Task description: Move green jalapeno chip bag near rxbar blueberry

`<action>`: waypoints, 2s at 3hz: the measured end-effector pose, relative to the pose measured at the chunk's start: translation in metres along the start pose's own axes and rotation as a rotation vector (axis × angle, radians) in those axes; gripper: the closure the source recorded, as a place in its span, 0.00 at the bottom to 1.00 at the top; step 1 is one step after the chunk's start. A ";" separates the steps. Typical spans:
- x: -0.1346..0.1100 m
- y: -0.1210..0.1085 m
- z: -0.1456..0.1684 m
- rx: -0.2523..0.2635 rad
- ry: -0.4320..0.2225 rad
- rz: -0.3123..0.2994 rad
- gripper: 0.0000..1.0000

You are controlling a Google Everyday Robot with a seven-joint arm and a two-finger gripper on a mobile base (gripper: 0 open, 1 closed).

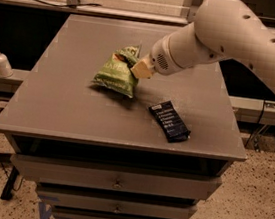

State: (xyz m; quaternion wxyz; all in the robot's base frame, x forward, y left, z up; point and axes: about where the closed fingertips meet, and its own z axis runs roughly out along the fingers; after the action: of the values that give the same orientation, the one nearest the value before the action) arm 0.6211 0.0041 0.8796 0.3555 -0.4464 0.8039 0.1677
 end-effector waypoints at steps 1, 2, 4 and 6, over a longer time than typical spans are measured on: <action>0.032 0.002 -0.014 0.031 0.033 0.055 1.00; 0.054 0.002 -0.026 0.052 0.055 0.089 1.00; 0.082 0.003 -0.030 0.065 0.089 0.142 0.61; 0.085 0.001 -0.031 0.069 0.096 0.144 0.14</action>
Offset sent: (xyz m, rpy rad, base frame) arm -0.0466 -0.0736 -0.0330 -0.0394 0.0798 -0.1545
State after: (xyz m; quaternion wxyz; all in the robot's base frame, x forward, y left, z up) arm 0.5772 -0.0646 0.8395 0.3185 -0.3824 0.8554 0.1434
